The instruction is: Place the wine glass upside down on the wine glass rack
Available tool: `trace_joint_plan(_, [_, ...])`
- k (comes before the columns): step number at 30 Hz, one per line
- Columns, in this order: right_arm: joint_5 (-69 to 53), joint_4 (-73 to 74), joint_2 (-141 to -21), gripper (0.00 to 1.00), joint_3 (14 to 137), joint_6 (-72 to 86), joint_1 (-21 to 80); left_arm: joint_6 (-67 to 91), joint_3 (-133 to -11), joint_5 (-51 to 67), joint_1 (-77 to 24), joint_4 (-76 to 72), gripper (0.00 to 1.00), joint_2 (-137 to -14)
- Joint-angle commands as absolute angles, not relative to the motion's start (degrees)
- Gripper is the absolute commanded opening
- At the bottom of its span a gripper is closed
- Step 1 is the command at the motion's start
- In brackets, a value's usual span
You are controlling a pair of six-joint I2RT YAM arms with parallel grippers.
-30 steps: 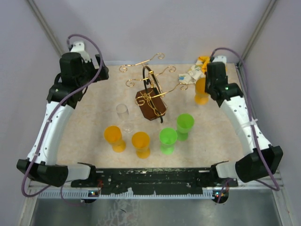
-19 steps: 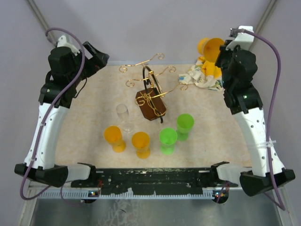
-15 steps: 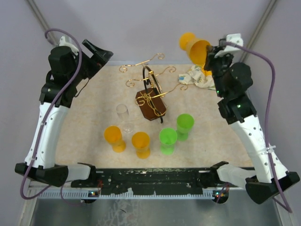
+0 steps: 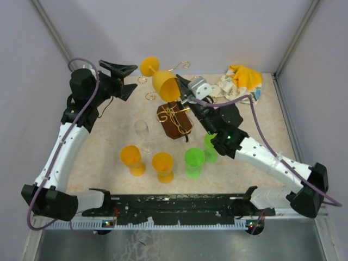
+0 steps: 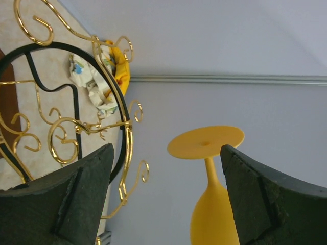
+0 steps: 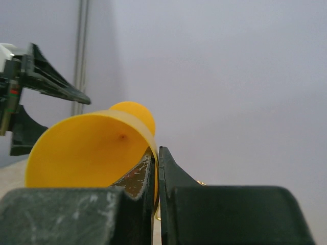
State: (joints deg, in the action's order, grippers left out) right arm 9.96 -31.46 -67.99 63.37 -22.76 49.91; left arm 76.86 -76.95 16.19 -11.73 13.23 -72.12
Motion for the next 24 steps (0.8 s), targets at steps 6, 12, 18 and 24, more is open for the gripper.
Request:
trace_joint_plan(6, [21.3, -51.14, -79.09, 0.0, 67.36, -38.32, 59.43, 86.01, -73.01, 17.49, -10.77, 3.77, 0.83, -64.96])
trace_joint_plan(12, [23.67, -55.24, -83.34, 0.0, 69.16, -41.28, 61.04, 85.41, -71.82, 17.69, -10.38, 4.1, 0.78, -63.52])
trace_joint_plan(18, [24.8, -57.75, -85.0, 0.0, 70.47, -43.41, 61.94, 83.7, -71.35, 17.69, -10.22, 5.86, 0.76, -63.16])
trace_joint_plan(24, [22.95, -56.17, -84.97, 0.0, 71.37, -42.53, 62.54, 82.87, -69.93, 16.39, -10.11, 6.97, 0.76, -62.71])
